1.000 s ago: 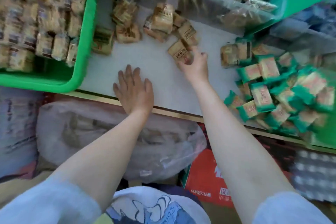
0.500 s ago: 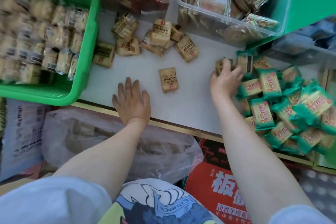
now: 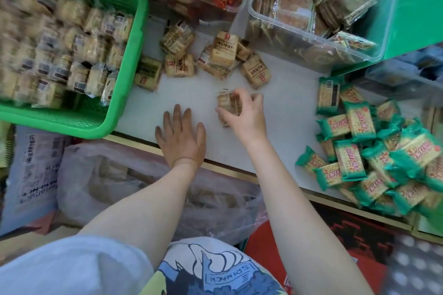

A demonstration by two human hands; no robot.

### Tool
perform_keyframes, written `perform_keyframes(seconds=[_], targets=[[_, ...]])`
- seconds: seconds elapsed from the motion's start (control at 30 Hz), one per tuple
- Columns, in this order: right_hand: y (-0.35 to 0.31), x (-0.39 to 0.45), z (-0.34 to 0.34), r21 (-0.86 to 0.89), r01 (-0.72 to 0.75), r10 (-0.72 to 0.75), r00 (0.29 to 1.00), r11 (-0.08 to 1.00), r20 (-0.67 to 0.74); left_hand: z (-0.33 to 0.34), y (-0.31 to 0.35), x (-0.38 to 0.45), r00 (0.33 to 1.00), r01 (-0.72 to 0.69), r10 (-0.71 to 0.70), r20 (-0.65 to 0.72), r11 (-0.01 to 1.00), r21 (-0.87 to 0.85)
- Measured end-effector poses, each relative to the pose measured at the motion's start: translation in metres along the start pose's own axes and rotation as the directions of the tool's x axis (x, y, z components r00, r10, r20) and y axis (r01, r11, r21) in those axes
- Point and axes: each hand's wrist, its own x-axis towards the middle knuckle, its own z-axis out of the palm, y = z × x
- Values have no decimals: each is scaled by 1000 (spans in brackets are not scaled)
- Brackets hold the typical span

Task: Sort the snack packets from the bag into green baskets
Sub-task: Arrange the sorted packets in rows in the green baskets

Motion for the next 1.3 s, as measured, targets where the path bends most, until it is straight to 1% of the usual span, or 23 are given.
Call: perform_keyframes(seconds=[0.07, 0.17, 0.2, 0.23, 0.27, 0.33, 0.37, 0.43, 0.47, 0.53, 0.57, 0.6, 0.63, 0.7, 0.77, 0.83, 0.93, 0.97, 1.07, 1.13, 1.23, 1.3], targets=[[0, 10, -5, -20, 9, -10, 998, 1000, -69, 1, -1, -1, 1000, -3, 3, -5, 1000, -4], [4, 37, -18, -19, -23, 16, 957, 1000, -290, 0, -1, -1, 1000, -10, 10, -1, 1000, 2], [7, 47, -23, -23, -48, 38, 943, 999, -331, 0, 0, -1, 1000, -10, 10, 4, 1000, -1], [12, 58, -26, -22, -76, 64, 942, 997, -328, -1, 0, -1, 1000, -8, 8, 5, 1000, -4], [15, 68, -29, -21, -103, 93, 952, 994, -292, -1, 0, -1, 1000, -5, 5, 3, 1000, -6], [20, 78, -30, -35, -154, 145, 974, 988, -174, 0, 0, 0, 1000, -1, 1, 3, 1000, -5], [23, 79, -28, -56, -175, 166, 976, 983, -139, 0, -1, 0, 1000, -1, 1, 7, 1000, -2], [26, 72, -29, -76, -233, 220, 964, 969, -151, -1, -1, 0, 1000, -3, 3, 11, 1000, -1], [26, 63, -31, -38, -283, 271, 945, 958, -184, -1, -1, 0, 1000, -4, 4, 12, 1000, -4], [22, 37, -39, 110, -360, 376, 895, 927, -240, -1, -1, -1, 1000, -6, 6, 14, 1000, -8], [18, 22, -41, 189, -355, 395, 882, 916, -257, 0, -1, -1, 1000, -8, 8, 13, 1000, -7], [10, 7, -40, 253, -317, 379, 888, 914, -260, 0, -1, 0, 1000, -9, 9, 12, 1000, -9], [2, -7, -36, 274, -262, 332, 909, 925, -251, 0, -1, 0, 1000, -8, 8, 13, 1000, -11], [-6, -21, -19, 204, -206, 245, 950, 957, -192, -1, -1, 0, 1000, -8, 8, 17, 1000, -15], [-9, -21, -7, 127, -241, 254, 962, 962, -101, -2, 0, -1, 1000, -12, 12, 26, 1000, -20], [-11, -15, -6, 122, -299, 306, 951, 946, -44, -3, 0, -2, 1000, -18, 19, 25, 1000, -26], [-5, -3, -10, 62, -322, 321, 947, 945, 23, -3, -2, -1, 999, -27, 28, 22, 999, -26], [-3, 1, -12, 72, -340, 336, 940, 938, 57, -3, -3, 0, 999, -28, 29, 23, 999, -29], [-1, 7, -19, 182, -442, 406, 891, 879, 203, -2, -4, -1, 999, -36, 36, 17, 999, -39], [-5, 9, -23, 181, -471, 418, 869, 863, 266, -2, -4, -1, 999, -47, 48, 21, 998, -43], [-15, 7, -20, 142, -483, 430, 854, 864, 295, -5, -5, -3, 997, -62, 64, 31, 995, -73], [-25, 4, -17, 108, -474, 425, 853, 874, 301, -9, -9, -4, 994, -97, 102, 29, 987, -131]])
